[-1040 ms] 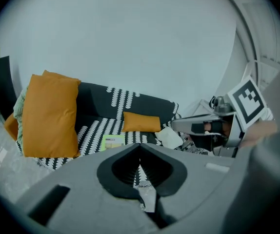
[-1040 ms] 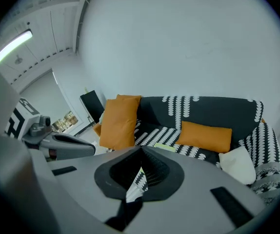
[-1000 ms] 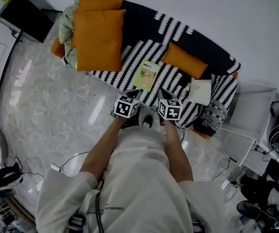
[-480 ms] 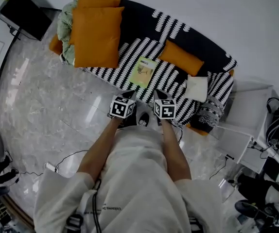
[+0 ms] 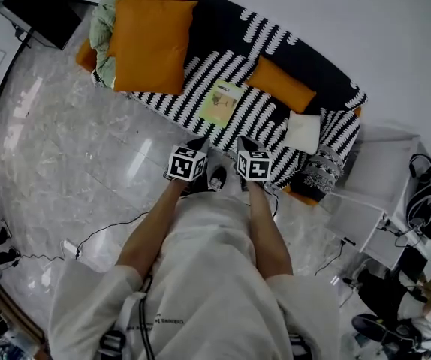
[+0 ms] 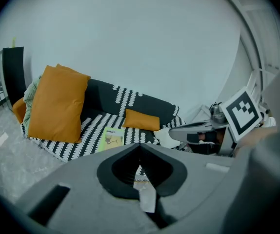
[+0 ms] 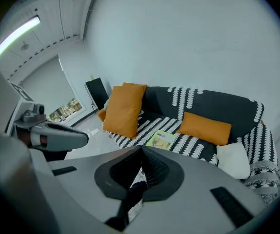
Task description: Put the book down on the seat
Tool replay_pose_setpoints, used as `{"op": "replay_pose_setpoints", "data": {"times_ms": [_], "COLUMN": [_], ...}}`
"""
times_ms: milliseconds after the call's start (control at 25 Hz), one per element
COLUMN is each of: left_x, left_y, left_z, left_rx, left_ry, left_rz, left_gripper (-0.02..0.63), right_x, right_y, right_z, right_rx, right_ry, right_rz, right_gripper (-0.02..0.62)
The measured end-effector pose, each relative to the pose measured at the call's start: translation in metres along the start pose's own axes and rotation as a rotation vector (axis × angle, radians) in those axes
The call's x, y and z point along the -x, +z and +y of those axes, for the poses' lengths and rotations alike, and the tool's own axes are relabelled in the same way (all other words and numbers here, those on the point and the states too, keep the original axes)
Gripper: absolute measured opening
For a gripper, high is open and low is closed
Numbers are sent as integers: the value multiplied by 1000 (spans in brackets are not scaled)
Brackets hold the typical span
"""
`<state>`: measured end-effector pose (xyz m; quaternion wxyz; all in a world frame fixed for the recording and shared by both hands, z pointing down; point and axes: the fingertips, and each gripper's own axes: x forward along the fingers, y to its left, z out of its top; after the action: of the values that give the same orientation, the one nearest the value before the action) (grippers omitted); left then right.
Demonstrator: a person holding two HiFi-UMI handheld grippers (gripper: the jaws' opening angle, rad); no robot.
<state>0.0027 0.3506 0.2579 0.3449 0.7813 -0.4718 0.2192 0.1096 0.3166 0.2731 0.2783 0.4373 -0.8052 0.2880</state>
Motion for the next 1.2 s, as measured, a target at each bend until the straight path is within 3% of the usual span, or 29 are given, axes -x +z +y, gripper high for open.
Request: {"op": "replay_pose_setpoints", "data": {"times_ms": [280,520,1200], "left_x": [15,22,10], "left_y": [-23,-25,8], "left_z": [9,8,-1], "left_rx": [53,49,-17], "left_ry": [44,67,38], "left_rz": [-22,-34,-52], "left_gripper": [0,0,0], "right_x": [2,13,13], "right_y": [-22,-20,-7], "right_z": [18,16,0], "right_rx": [37,38,-4], "right_ry": [4,-15,-29], "right_rz": [14,-16,-39], "right_gripper": [6,6,6]}}
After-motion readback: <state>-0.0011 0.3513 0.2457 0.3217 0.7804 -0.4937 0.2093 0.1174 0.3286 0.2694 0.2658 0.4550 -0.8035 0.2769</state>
